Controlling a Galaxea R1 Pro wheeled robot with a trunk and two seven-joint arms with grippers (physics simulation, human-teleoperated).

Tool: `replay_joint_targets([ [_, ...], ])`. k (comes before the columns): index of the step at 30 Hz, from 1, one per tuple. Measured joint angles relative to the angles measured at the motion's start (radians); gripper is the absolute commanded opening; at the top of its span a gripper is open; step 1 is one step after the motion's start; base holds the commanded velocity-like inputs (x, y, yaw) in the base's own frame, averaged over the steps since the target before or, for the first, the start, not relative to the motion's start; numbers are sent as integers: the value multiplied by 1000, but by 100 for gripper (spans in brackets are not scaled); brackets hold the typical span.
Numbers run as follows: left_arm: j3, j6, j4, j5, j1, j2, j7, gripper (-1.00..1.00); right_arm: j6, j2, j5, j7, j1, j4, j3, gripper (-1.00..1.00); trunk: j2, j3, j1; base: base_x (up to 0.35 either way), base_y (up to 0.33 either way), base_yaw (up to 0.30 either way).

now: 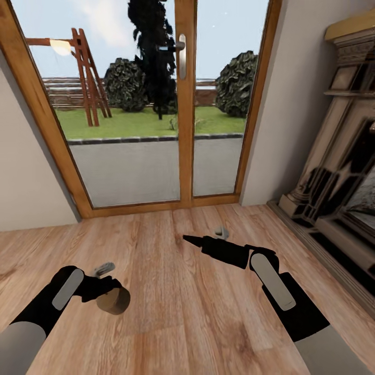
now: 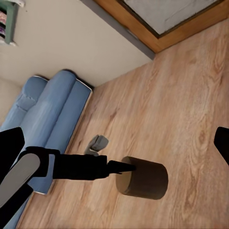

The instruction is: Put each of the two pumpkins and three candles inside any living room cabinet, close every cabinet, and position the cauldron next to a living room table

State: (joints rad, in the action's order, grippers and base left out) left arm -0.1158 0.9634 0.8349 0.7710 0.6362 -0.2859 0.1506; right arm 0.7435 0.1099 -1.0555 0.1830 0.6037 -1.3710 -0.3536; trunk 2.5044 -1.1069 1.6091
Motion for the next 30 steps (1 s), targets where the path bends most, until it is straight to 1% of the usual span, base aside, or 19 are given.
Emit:
replay_joint_targets([
  [7,0,0,0,1,0,1,-1,-100,0,0,-1,2,0,1,0,100,-2,27,-3,-1,0,0],
  [10,0,0,0,-1,0,3,-1,-100,0,0,-1,2,0,1,0,100,-2,29,-3,0,0,-113],
  [19,0,0,-1,1,0,3,-1,-100,0,0,-1,2,0,2,1,100,-2,36,-3,-4,0,-252],
  [24,0,0,-1,0,0,2,-1,-100,0,0,-3,7,0,6,2,100,-2,38,-3,-203,0,-284],
  [30,0,0,-1,0,0,3,-1,-100,1,-1,-7,10,0,27,10,100,-2,39,-3,-35,0,-295],
])
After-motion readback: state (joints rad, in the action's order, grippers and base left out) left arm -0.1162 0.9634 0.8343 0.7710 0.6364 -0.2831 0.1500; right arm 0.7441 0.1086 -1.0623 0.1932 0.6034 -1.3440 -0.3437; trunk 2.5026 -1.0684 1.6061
